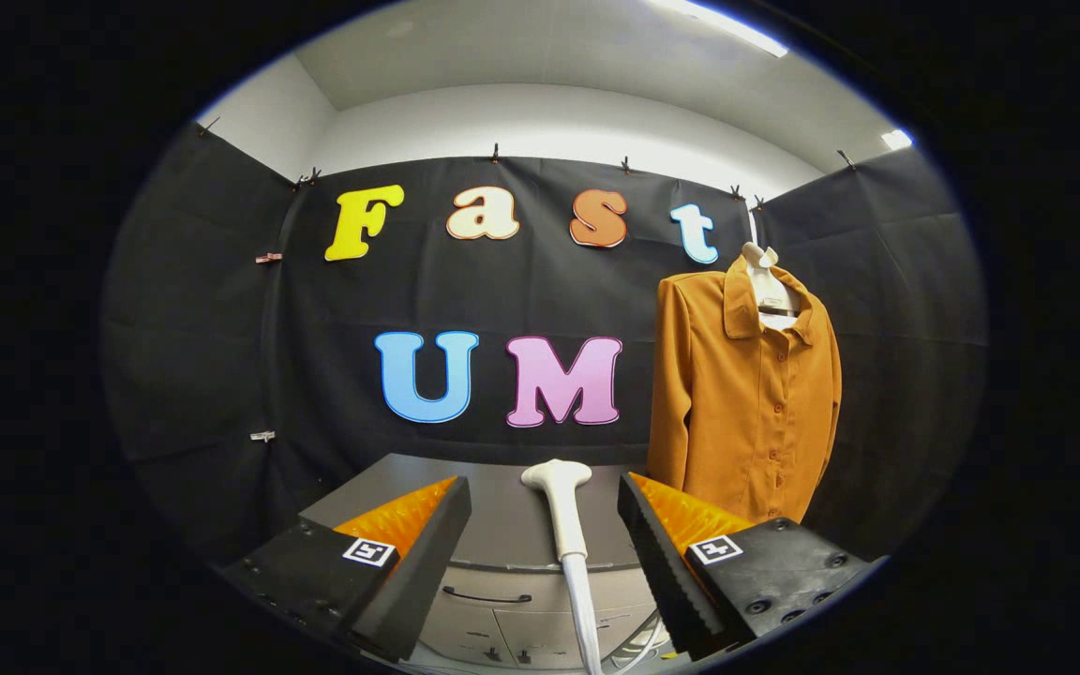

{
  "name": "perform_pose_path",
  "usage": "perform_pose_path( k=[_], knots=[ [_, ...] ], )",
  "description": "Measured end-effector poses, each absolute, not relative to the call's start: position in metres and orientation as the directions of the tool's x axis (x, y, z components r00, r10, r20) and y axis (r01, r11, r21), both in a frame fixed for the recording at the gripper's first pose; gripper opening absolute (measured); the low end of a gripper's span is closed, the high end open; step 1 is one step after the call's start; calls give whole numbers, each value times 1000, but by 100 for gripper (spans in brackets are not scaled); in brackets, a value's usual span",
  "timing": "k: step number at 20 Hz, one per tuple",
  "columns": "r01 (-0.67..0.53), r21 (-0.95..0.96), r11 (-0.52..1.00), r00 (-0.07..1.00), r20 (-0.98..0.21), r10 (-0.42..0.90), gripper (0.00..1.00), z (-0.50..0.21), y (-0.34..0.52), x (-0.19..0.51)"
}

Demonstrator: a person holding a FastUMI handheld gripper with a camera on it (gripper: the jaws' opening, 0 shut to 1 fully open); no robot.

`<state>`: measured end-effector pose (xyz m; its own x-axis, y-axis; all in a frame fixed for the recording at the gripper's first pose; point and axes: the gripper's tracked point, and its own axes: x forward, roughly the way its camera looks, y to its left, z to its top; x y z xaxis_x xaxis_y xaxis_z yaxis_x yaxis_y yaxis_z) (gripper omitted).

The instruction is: Iron the clothes twice with a garment steamer, once on the left side and once on the right side.

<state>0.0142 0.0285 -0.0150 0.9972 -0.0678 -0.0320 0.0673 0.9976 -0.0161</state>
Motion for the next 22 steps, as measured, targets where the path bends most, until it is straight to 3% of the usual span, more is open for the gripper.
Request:
perform_pose_path(
  k=[12,22],
  knots=[
    [89,-18,996,987,-132,-91,98,-57,29,73],
    [36,-11,999,943,-330,-37,96,-132,8,170]
  ],
)
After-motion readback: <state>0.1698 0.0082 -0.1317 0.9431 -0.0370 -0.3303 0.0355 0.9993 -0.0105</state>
